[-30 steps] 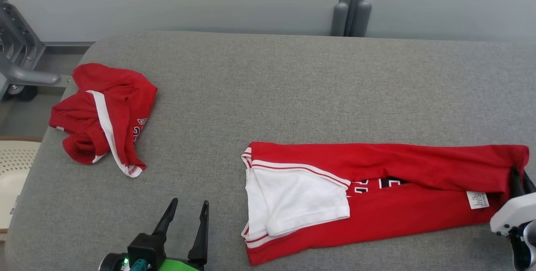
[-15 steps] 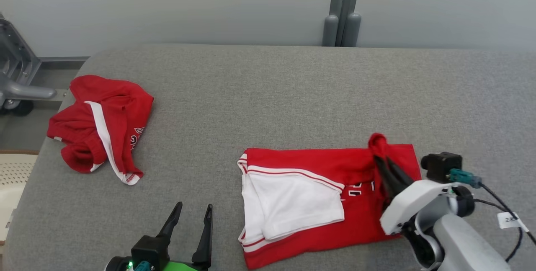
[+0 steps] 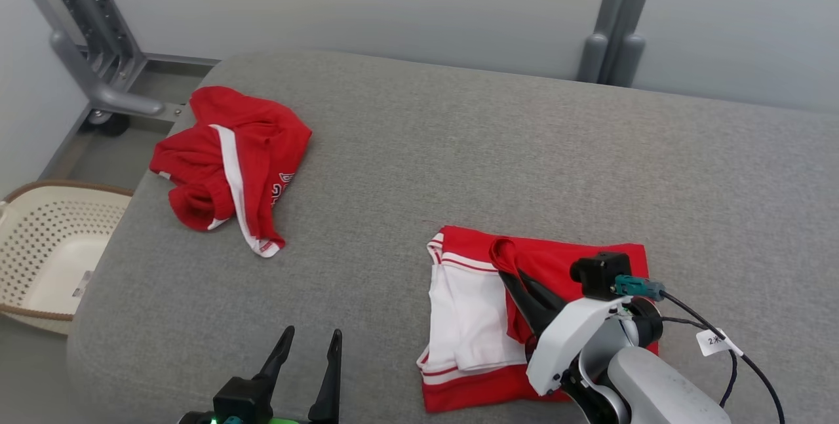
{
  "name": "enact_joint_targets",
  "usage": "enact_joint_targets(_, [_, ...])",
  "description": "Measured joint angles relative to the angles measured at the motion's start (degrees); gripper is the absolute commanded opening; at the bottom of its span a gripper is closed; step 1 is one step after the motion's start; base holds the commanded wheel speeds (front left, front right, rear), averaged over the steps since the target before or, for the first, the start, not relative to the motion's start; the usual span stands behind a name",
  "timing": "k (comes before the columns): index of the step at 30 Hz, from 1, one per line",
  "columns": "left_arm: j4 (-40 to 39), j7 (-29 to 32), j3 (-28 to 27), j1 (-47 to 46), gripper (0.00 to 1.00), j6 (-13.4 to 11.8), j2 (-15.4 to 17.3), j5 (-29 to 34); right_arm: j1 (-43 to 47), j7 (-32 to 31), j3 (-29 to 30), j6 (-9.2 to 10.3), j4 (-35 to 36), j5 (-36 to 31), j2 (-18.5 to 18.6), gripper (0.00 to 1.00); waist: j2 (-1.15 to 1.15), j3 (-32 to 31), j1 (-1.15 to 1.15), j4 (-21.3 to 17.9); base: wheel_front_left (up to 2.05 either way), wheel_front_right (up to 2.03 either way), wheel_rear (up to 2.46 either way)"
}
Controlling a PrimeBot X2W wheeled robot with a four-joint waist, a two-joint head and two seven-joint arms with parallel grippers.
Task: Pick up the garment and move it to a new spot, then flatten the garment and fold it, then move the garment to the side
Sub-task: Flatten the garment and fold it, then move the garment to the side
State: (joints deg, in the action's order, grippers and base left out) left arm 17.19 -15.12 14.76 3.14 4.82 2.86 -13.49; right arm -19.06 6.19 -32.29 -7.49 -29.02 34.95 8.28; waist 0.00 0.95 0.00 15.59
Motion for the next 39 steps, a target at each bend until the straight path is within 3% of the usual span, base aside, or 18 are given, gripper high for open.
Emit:
enact_joint_targets(8, [0.5, 0.0, 0.1, 1.3, 1.00, -0.1, 0.0, -0.6, -3.8, 2.9, -0.6, 0.00, -7.4, 0.9, -2.1, 0.00, 0.00, -0.1, 0.00, 5.0, 0.00, 0.00, 0.00])
enact_joint_targets(9, [0.5, 0.0, 0.2, 1.4, 1.00, -0.1, 0.0, -0.7, -4.4, 3.1, -0.9, 0.00, -8.2, 1.0, -2.4, 0.72, 0.00, -0.1, 0.00, 5.4, 0.00, 0.00, 0.00])
enact_joint_targets(10, [0.6, 0.0, 0.2, 1.5, 1.00, -0.1, 0.0, -0.8, -4.9, 3.5, -1.5, 0.00, -8.6, 1.4, -2.7, 1.00, 0.00, -0.1, 0.00, 5.7, 0.00, 0.00, 0.00])
enact_joint_targets(17, [0.5, 0.0, -0.1, 1.8, 1.00, -0.3, 0.0, -0.9, -6.7, 6.9, -1.5, 0.00, -9.8, 5.4, -2.8, 1.00, 0.00, -0.2, 0.00, 4.8, 0.00, 0.00, 0.00])
enact_joint_targets(28, [-3.4, 0.0, -0.1, 1.3, 1.00, -0.8, 0.0, 2.4, -1.0, 8.8, 10.0, 0.01, -10.7, 7.0, 4.4, 1.00, 0.00, -0.1, 0.00, 0.7, 0.00, 0.00, 0.00])
enact_joint_targets(39, [-5.7, 0.0, 0.2, 1.0, 1.00, -1.1, 0.0, 3.7, 2.2, 8.8, 15.5, 0.00, -15.5, 4.1, 2.8, 1.00, 0.00, 1.8, 0.00, 0.5, 0.00, 0.00, 0.00])
